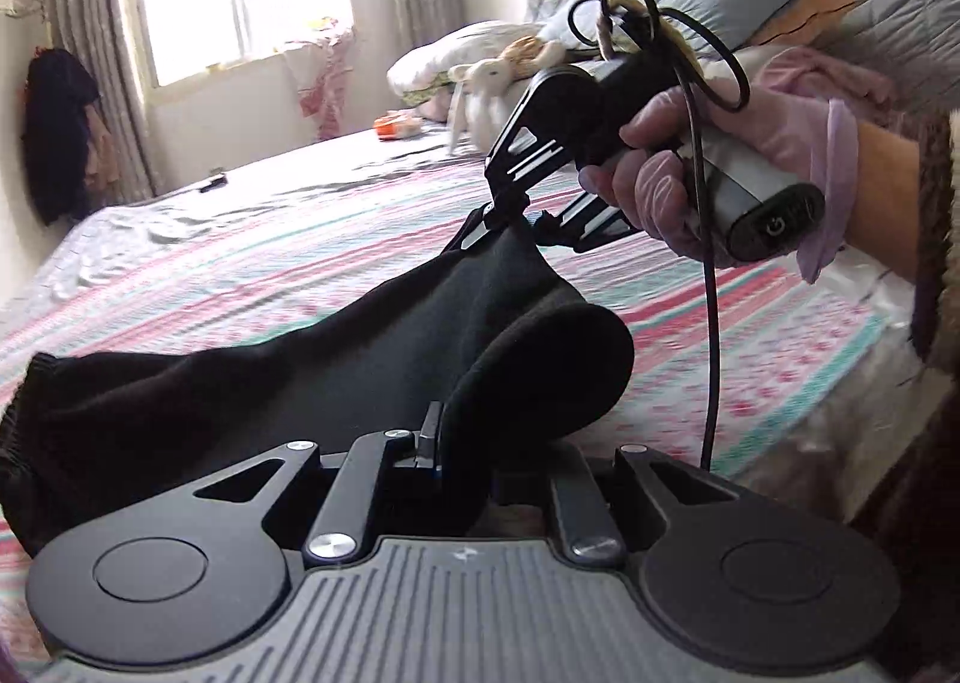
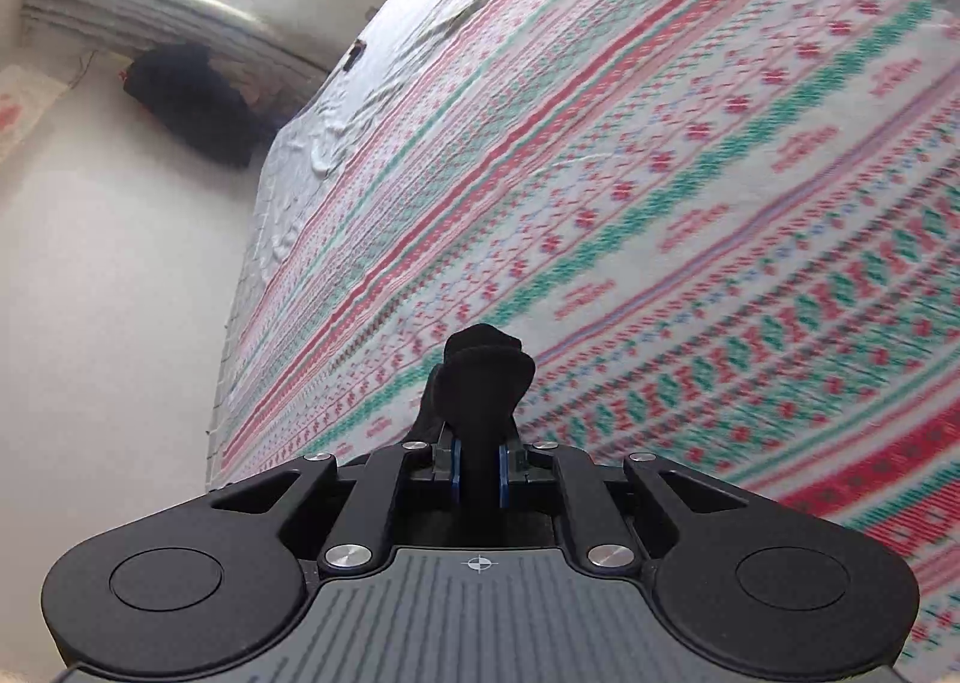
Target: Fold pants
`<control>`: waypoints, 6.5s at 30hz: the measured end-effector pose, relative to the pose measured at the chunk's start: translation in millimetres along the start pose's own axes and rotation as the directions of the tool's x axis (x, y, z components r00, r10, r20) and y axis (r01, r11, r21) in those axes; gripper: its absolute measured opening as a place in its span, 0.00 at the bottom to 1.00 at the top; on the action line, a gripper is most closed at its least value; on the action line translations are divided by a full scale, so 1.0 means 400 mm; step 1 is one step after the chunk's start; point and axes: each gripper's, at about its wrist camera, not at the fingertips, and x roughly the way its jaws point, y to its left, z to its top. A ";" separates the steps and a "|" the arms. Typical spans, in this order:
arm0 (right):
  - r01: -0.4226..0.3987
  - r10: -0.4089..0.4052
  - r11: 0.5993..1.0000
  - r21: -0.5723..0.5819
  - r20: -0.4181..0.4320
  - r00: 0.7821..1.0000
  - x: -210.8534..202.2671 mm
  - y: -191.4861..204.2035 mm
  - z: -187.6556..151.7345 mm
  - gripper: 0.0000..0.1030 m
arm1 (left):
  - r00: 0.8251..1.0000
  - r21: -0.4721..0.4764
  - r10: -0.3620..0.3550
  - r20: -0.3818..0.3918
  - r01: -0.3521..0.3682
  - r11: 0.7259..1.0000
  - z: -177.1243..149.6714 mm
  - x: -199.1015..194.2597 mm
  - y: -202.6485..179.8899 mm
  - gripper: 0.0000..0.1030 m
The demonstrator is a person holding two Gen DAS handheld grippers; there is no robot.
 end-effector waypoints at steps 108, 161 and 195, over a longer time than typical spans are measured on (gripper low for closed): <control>-0.097 0.139 0.954 -0.282 0.133 0.981 0.190 0.273 -0.184 0.19 | 0.971 -0.869 -0.214 0.111 0.199 0.454 -0.084 0.214 0.792 0.60; 0.381 -0.329 0.695 -0.609 0.201 0.922 -0.039 0.171 -0.396 0.87 | 0.905 -0.331 0.306 -0.295 -0.397 0.856 -0.010 0.091 0.320 1.00; 0.432 -0.328 0.688 -0.583 0.280 0.902 -0.042 0.227 -0.466 0.98 | 0.882 -0.337 0.300 -0.364 -0.425 0.840 -0.013 0.062 0.312 1.00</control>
